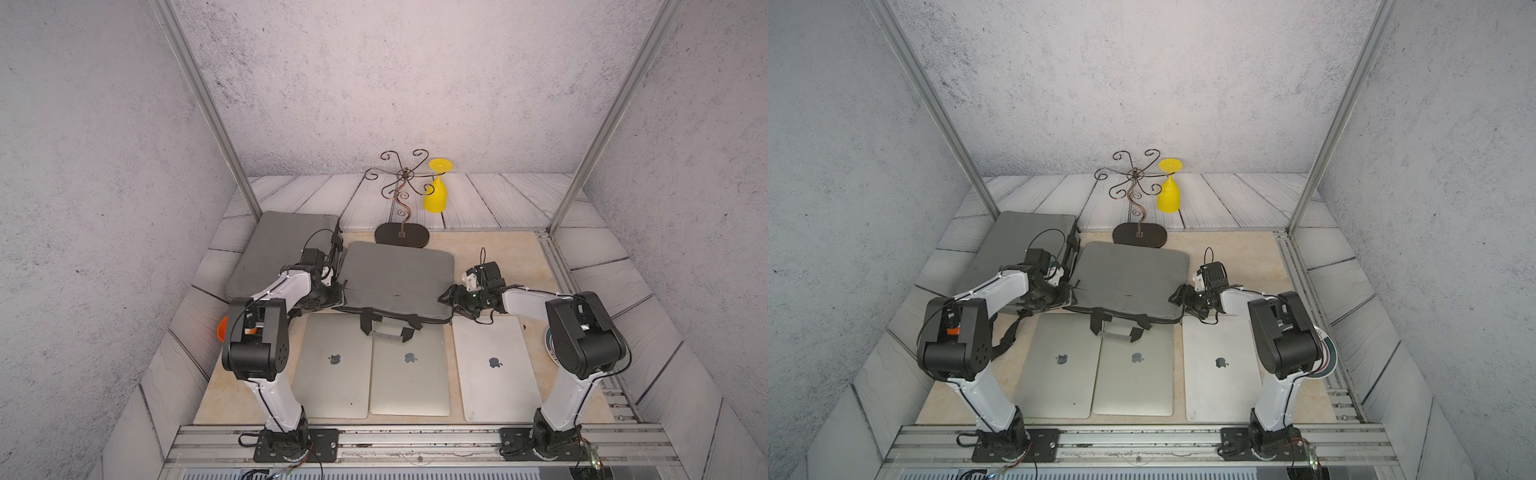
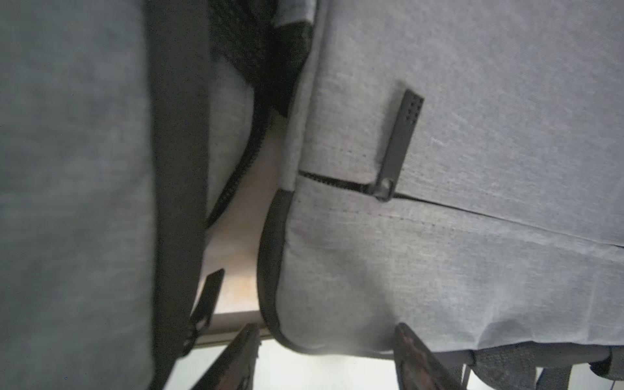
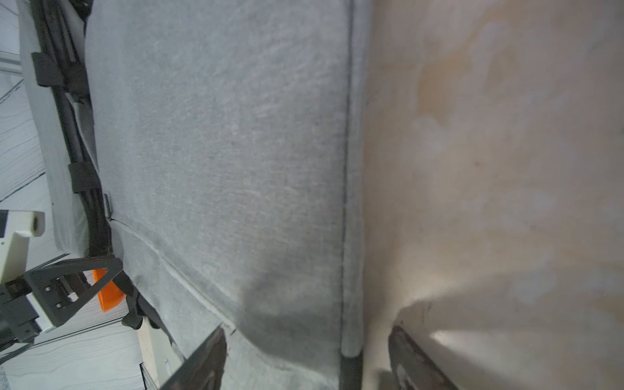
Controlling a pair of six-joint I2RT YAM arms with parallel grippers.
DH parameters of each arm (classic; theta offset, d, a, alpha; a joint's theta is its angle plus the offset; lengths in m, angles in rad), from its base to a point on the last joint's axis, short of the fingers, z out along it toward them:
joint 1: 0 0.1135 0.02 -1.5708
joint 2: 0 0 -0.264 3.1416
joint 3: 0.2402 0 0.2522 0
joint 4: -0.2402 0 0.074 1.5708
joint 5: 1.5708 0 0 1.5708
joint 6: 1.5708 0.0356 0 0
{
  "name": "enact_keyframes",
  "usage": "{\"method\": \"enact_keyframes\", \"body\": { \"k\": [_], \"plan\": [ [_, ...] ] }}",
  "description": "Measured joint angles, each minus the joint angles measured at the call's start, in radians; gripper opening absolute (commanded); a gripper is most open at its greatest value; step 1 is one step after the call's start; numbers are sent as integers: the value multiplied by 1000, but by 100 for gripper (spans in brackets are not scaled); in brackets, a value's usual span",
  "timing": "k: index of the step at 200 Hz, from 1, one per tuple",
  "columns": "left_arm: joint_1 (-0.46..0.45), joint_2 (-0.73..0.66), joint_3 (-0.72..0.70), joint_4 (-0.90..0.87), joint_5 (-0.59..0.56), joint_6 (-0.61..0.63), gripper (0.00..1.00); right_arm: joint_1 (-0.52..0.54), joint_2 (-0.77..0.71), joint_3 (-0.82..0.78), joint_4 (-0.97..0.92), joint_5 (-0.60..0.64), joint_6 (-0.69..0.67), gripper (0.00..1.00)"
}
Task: Open the zippered laptop bag and take out the laptop
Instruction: Adjust the zippered laptop bag at the center of the board.
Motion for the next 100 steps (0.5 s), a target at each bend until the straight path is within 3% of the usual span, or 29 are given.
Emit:
{"method": "enact_keyframes", "body": {
  "k": [29, 65, 100],
  "plan": [
    [0, 12, 0, 45, 28, -13, 59, 7, 25, 20, 11, -3, -7, 61],
    [4, 41, 0, 74, 69, -21, 27, 7, 42, 28, 12, 0, -12, 36],
    [14, 23, 0, 68, 97, -35, 4, 4, 42, 67, -20, 1, -37, 22]
  ]
}}
